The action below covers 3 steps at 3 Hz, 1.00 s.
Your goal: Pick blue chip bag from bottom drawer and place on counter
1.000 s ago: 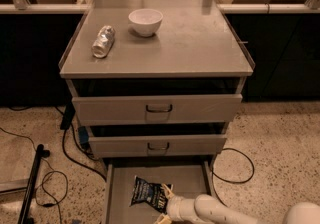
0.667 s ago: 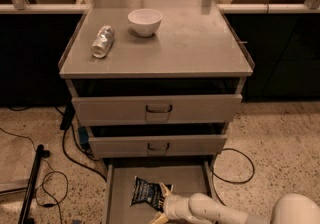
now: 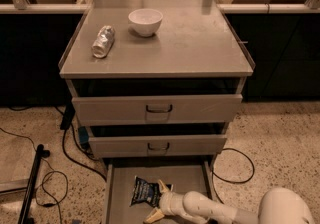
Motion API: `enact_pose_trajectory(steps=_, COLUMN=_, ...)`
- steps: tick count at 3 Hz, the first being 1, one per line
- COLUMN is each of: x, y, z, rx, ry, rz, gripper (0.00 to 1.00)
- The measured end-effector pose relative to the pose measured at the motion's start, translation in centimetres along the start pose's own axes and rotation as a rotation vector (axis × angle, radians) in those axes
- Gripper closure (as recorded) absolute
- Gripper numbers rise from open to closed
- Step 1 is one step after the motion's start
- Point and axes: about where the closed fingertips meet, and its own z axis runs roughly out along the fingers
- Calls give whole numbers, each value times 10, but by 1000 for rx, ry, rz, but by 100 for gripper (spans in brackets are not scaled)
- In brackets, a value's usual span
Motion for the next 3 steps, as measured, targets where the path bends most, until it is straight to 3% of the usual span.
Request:
enact_pose_trajectory(steps=2, x=13, y=-8, z=37, rx=0, ry=42, rz=15, gripper=2)
enact_pose_trajectory(steps=3, x=13, y=-8, z=37, rx=0, ry=42, rz=15, gripper=24)
